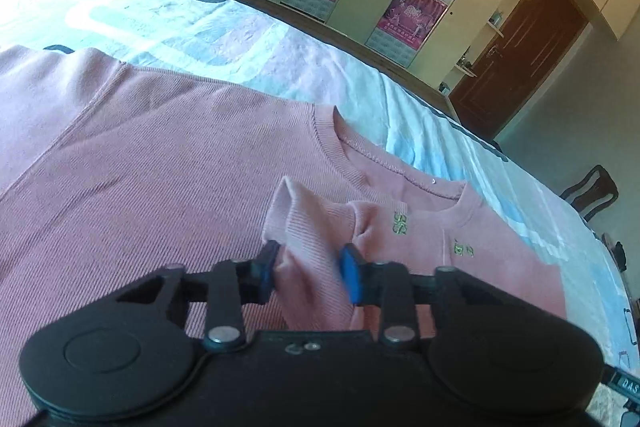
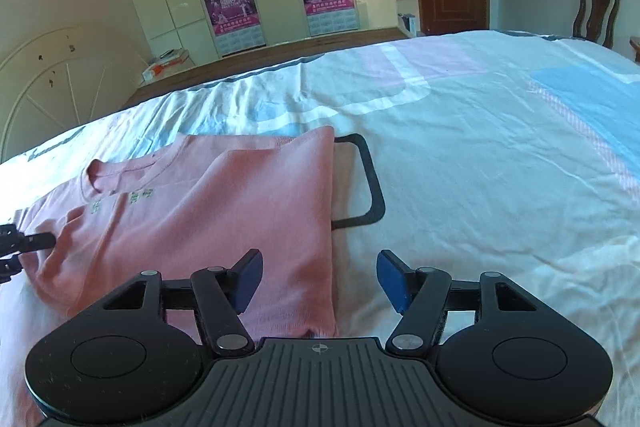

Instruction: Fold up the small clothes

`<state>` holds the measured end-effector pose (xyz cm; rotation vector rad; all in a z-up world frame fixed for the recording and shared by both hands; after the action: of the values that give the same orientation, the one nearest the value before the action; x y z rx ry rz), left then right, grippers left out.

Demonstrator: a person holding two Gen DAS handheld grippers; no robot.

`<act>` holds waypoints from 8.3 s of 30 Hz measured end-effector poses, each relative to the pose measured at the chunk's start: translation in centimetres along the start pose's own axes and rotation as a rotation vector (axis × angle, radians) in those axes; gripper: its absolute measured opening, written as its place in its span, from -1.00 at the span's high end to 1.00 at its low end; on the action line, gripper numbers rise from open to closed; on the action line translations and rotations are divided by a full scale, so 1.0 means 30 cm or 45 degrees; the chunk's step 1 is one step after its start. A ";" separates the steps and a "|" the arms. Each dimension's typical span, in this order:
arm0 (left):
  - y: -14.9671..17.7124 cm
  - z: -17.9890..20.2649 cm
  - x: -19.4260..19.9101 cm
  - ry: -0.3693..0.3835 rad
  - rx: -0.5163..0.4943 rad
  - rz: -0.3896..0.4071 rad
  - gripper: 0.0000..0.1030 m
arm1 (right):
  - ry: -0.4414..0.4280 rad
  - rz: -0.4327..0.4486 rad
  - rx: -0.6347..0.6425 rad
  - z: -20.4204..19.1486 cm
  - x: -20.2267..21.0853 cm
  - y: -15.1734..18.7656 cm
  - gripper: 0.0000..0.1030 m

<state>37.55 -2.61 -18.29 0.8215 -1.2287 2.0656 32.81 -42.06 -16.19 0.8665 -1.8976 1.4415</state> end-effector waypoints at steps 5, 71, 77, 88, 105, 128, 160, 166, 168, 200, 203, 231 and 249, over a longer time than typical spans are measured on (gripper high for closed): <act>0.018 0.014 0.041 -0.011 -0.092 0.065 0.82 | 0.006 -0.019 -0.010 0.007 -0.137 -0.103 -0.07; -0.262 -1.338 0.468 -0.237 0.660 0.277 0.84 | -0.160 -0.123 0.462 -1.110 -0.263 0.186 -0.27; -0.318 -1.150 0.540 -0.167 0.441 0.342 0.89 | -0.218 -0.149 0.449 -1.110 -0.273 0.178 -0.27; -0.274 -0.299 0.420 0.330 -0.182 0.216 0.89 | -0.209 -0.037 0.306 -0.927 -0.101 0.127 -0.28; 0.041 -0.114 0.228 0.147 -0.505 -0.051 -0.30 | -0.231 -0.009 0.315 -0.765 0.030 0.150 -0.28; 0.056 -0.396 0.226 -0.168 -0.475 -0.049 -0.30 | 0.002 0.037 1.060 -1.081 -0.174 0.292 -0.41; 0.006 -0.424 0.201 -0.221 -0.312 0.058 0.60 | -0.263 -0.013 -0.026 -0.503 -0.046 0.048 -0.74; 0.004 -0.418 0.198 -0.226 -0.329 0.052 0.60 | -0.155 0.026 0.227 -0.661 -0.112 0.050 -0.46; 0.004 -0.417 0.196 -0.228 -0.334 0.054 0.60 | -0.138 -0.001 0.263 -0.683 -0.139 0.044 0.76; -0.006 -0.414 0.195 -0.212 -0.412 0.000 0.44 | -0.069 -0.017 0.071 -0.467 -0.070 0.088 0.60; -0.004 -0.407 0.197 -0.215 -0.443 -0.006 0.44 | -0.025 -0.118 0.067 -0.427 -0.105 0.136 0.60; -0.294 -0.326 -0.028 -0.111 -0.248 -0.027 -0.03 | -0.030 0.142 0.199 -0.498 -0.098 -0.063 0.73; -0.323 -0.398 -0.080 -0.136 -0.169 0.123 0.81 | 0.099 -0.050 0.173 -0.407 -0.242 -0.001 -0.09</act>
<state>43.83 11.58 -19.50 0.8346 -1.4732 2.0120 38.14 -29.20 -18.97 0.8923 -1.7328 1.5718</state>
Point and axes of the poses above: each gripper's, at about its wrist camera, not at the fingertips, and x roughly against the way its jaws point, z to its right, y to its underside, the point moved 3 cm from there along -x, roughly the way its jaws point, and after that the axes turned 7 degrees about -z, right-handed, at the moved point
